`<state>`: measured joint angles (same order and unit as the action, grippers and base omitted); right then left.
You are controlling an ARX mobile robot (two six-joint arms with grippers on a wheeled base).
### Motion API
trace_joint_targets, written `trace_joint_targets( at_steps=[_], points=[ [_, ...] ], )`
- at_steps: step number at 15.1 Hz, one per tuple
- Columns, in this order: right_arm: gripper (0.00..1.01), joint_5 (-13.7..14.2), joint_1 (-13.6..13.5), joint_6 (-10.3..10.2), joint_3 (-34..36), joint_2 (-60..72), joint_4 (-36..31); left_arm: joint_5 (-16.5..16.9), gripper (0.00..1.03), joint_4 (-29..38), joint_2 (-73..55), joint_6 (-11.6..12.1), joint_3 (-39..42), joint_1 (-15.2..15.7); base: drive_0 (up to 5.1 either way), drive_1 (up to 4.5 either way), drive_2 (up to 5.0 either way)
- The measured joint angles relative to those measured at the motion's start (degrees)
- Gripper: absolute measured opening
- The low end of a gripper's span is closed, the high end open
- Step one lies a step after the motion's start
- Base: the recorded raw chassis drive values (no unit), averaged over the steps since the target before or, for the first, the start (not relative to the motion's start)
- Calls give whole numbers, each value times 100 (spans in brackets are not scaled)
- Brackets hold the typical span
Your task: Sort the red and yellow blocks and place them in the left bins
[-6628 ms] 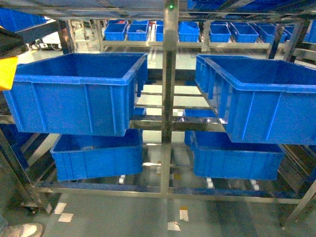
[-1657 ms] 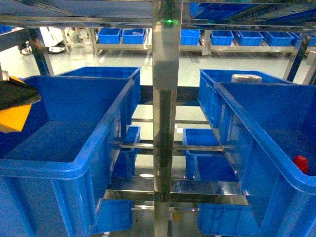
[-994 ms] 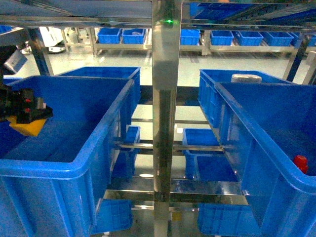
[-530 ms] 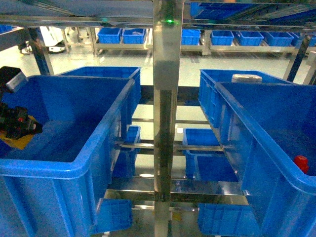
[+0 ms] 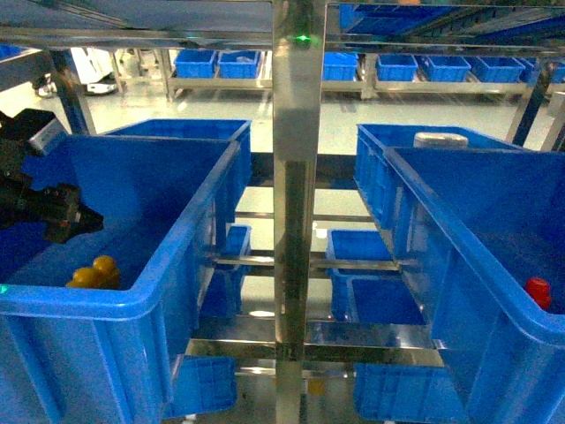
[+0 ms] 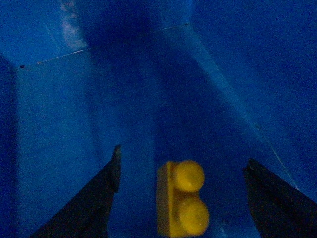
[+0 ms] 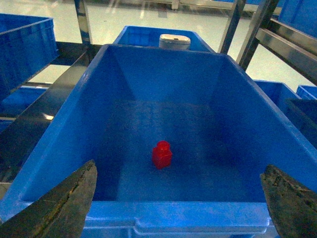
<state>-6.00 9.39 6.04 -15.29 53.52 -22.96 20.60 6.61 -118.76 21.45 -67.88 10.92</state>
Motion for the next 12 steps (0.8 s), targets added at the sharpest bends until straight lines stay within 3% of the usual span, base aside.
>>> trace_joint_targets(
  at_steps=[3, 5, 7, 9, 10, 11, 12],
  points=[
    [98, 0, 0, 0, 0, 0, 0, -7, 81, -2, 22, 0, 9, 0, 0, 0, 0],
    [98, 0, 0, 0, 0, 0, 0, 2, 97, -138, 260, 4, 168, -31, 0, 0, 0],
    [98, -2, 0, 0, 0, 0, 0, 345, 98, -205, 1425, -63, 1117, -31, 0, 0, 0],
    [98, 0, 0, 0, 0, 0, 0, 691, 98, -105, 2299, -623, 1814, 11, 0, 0, 0],
    [98, -2, 0, 0, 0, 0, 0, 833, 98, 120, 2911, -994, 2120, 28, 0, 0, 0],
    [98, 0, 0, 0, 0, 0, 0, 852, 98, -72, 3821, -1565, 2363, -4, 0, 0, 0],
    [98, -2, 0, 0, 0, 0, 0, 743, 98, -234, 4535, -1921, 2656, -83, 0, 0, 0]
  ],
)
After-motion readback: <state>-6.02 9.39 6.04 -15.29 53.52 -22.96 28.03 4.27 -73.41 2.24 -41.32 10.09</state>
